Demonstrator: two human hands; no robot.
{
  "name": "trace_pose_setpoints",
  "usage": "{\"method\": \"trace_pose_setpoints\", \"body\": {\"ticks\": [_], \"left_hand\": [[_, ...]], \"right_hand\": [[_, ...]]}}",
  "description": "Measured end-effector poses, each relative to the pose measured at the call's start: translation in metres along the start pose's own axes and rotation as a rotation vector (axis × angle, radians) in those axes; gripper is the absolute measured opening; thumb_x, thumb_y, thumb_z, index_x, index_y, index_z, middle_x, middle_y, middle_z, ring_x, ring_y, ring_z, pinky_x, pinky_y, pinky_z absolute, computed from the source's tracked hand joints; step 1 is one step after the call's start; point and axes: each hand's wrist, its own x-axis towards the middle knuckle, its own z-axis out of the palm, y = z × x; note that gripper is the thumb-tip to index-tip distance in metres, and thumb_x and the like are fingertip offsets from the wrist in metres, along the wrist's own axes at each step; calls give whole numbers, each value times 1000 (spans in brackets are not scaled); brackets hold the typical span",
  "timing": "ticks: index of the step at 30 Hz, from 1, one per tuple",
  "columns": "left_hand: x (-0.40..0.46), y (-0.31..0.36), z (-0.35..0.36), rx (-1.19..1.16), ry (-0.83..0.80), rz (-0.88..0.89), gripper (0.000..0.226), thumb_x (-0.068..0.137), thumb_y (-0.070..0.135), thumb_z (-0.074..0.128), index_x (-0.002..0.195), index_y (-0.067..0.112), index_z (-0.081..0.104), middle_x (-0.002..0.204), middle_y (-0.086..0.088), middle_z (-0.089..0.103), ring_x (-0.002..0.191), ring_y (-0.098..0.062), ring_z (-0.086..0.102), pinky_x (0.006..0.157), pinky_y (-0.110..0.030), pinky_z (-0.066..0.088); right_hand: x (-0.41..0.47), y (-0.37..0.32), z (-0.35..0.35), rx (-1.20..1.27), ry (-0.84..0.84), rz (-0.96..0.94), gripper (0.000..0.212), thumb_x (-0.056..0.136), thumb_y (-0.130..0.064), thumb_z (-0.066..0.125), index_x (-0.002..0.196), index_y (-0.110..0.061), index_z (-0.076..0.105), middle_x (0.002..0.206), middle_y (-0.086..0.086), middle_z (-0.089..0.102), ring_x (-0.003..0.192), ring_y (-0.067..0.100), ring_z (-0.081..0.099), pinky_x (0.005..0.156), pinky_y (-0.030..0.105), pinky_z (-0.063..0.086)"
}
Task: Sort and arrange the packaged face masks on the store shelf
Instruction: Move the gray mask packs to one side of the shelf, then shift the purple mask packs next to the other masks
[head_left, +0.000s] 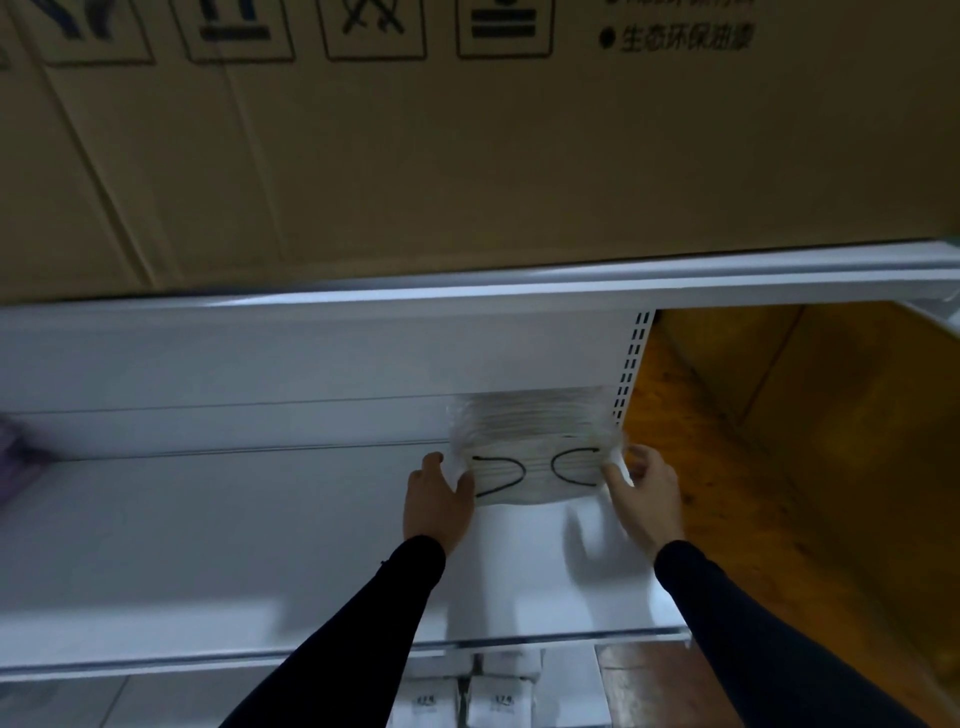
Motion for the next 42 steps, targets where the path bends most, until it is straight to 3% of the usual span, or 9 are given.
{"method": "trace_pose_setpoints", "body": {"ticks": [5, 8, 11, 16, 21, 27, 34, 39, 42], "left_hand": [[-3, -4, -19, -14, 19, 48, 52, 95, 33, 51, 142, 14, 38, 134, -15, 49, 117, -27, 53, 98, -31, 41], [-7, -8, -43, -64, 67, 112, 47, 95, 34, 52, 138, 19, 45, 130, -9, 54, 113, -24, 55, 100, -32, 43], [-13, -16, -81, -109, 141, 163, 43, 96, 34, 53, 136, 20, 50, 129, -2, 55, 117, -18, 52, 105, -36, 41], [-22, -46, -169, -185, 338, 146, 38, 96, 28, 54, 133, 20, 55, 127, 2, 56, 116, -13, 52, 98, -24, 39], [-34, -107, -272, -142, 546, 51, 38, 96, 29, 53, 131, 15, 55, 130, -3, 58, 114, -16, 55, 92, -21, 38], [-42, -196, -381, -99, 655, -47, 41, 95, 28, 53, 132, 10, 54, 133, -5, 57, 117, -19, 56, 95, -25, 39], [-25, -269, -492, 43, 628, -61, 42, 90, 24, 57, 130, 9, 57, 130, -8, 60, 118, -25, 55, 101, -38, 44], [3, -295, -530, 324, 489, -64, 60, 83, 41, 51, 134, 9, 51, 134, -13, 55, 124, -29, 48, 103, -35, 38], [23, -298, -534, 463, 391, -71, 72, 80, 49, 60, 141, 13, 42, 135, -17, 50, 124, -35, 43, 101, -38, 40]], "right_hand": [[-20, -30, -8, 24, 123, -109, 41, 91, -36, 61, 125, -14, 53, 118, 3, 50, 105, 18, 53, 87, 33, 49], [-31, -57, 1, 46, 95, -225, 34, 93, -29, 59, 124, -15, 54, 116, 1, 51, 103, 16, 54, 80, 27, 49], [-44, -86, 29, 80, -5, -319, 32, 93, -26, 60, 123, -16, 55, 115, -1, 55, 100, 15, 59, 82, 30, 52], [-82, -139, 103, 152, -244, -440, 35, 92, -25, 62, 126, -18, 56, 116, -3, 56, 100, 9, 59, 81, 14, 44], [-136, -189, 184, 185, -507, -513, 39, 95, -30, 57, 133, -25, 51, 122, -11, 51, 106, 2, 56, 88, 15, 42], [-210, -243, 288, 153, -684, -518, 35, 95, -31, 57, 130, -26, 53, 125, -9, 53, 108, 5, 57, 93, 23, 46], [-291, -303, 400, 74, -790, -421, 28, 95, -29, 56, 122, -26, 59, 124, -3, 56, 103, 6, 59, 87, 19, 42], [-319, -329, 450, -15, -853, -303, 32, 96, -34, 53, 125, -25, 58, 123, -1, 60, 101, 9, 58, 85, 21, 40], [-325, -336, 468, -48, -884, -258, 33, 96, -35, 51, 128, -24, 56, 124, -1, 60, 102, 9, 56, 84, 20, 37]]}}
